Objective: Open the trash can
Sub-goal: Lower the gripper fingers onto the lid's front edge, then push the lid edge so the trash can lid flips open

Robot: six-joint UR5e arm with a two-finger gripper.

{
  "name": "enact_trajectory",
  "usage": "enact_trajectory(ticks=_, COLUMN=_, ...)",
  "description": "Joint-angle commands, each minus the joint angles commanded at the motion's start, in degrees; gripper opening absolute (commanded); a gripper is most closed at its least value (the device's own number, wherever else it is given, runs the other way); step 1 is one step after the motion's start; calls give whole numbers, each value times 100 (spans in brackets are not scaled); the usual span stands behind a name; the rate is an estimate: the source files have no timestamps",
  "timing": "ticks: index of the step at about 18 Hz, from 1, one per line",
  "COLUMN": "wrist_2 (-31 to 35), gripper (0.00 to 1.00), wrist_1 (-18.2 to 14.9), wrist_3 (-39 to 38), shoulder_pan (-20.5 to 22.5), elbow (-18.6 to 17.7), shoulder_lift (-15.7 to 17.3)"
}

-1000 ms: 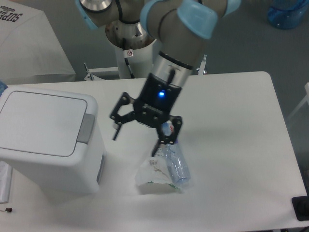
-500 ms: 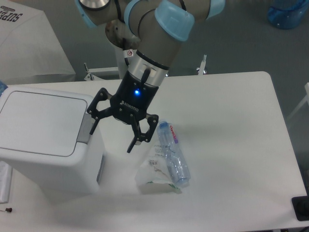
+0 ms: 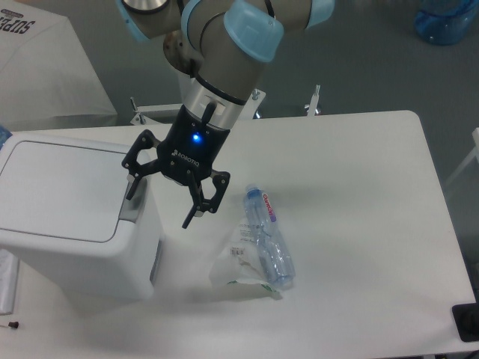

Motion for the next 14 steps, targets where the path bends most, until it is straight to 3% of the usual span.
enact_trajectory(ticks=14, wrist_2=220, gripper=100, wrist_1=202, wrist_3=-9, shoulder_pan=-62, elbow=-79, shoulder_lift=-35)
